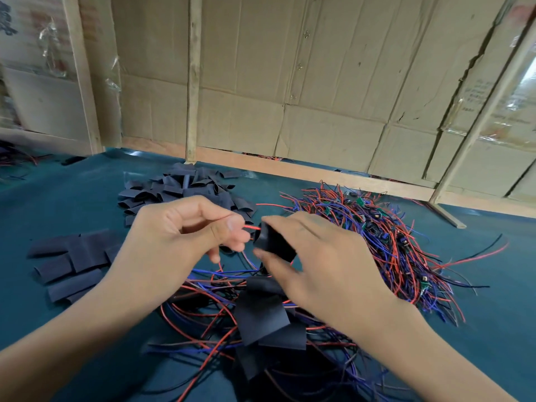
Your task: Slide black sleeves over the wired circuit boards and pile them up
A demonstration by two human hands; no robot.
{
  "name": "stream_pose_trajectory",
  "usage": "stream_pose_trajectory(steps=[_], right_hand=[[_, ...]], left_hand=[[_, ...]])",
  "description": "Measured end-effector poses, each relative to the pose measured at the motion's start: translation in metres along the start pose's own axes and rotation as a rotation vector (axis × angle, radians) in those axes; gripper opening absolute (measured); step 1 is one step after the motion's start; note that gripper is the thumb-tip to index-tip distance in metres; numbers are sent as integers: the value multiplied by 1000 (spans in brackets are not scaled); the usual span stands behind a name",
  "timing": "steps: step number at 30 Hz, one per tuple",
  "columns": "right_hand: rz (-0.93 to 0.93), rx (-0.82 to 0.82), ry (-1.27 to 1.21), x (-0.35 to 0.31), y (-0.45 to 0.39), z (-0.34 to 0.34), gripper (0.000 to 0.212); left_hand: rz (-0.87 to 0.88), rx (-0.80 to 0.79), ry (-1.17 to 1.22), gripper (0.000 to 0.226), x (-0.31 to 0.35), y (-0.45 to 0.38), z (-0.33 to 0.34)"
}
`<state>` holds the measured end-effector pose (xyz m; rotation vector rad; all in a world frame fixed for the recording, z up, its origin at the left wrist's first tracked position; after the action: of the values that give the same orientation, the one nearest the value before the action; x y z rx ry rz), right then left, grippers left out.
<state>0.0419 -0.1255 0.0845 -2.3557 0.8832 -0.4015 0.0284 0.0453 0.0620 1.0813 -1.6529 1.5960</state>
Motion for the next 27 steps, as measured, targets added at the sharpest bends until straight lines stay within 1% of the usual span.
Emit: stream_pose_trajectory(steps=[2,4,6,9,12,14,16,18,19,20,21,22,23,25,27], right_hand=[[120,-79,-117,10,-2,2,27],[224,-111,-267,19,-3,5,28],[282,-115,-344,25,-3,8,30],[326,-132,-447,31,-2,14,24],[280,-86,-348,33,-3,13,22],[234,-44,-262,30,-4,11,18],[211,-4,-261,30,-4,9,17],[228,14,-277,32,-3,8,18],[256,4,-342,35,-2,9,21],[306,-27,-477,39,-1,12,23],[356,-68,-673,42,0,17,22],[397,-98,-837,44,0,20,16],[410,-102,-913,46,0,20,11],[393,-101,-878,49,-2,17,10],[372,-145,-874,50,-3,18,8]], left_hand=[[24,61,-28,13,2,-1,-7],[23,122,35,11,-1,-3,-14],[10,153,141,14,-6,-4,-20],[41,132,173,18,-4,-5,-21],[94,100,190,23,0,-5,-22],[123,122,225,21,2,-5,-24],[145,156,265,16,3,-5,-26],[148,197,305,14,3,-7,-30],[140,228,344,13,1,-8,-34],[124,260,389,12,-1,-9,-40],[108,286,417,11,-4,-11,-46],[96,301,415,11,-5,-13,-53],[91,301,389,11,-7,-15,-58],[94,270,311,12,-9,-18,-66],[102,217,195,12,-13,-20,-72]])
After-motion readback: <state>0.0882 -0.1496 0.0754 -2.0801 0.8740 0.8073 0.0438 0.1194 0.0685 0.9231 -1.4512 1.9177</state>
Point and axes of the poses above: each hand's wrist, its own y-axis away from the middle knuckle, its own z-axis out of the palm, x = y × z, the point moved 7 cm from there along -y, towards the middle knuckle, and after that the axes turned 5 degrees about -x, right-handed, at the moved point
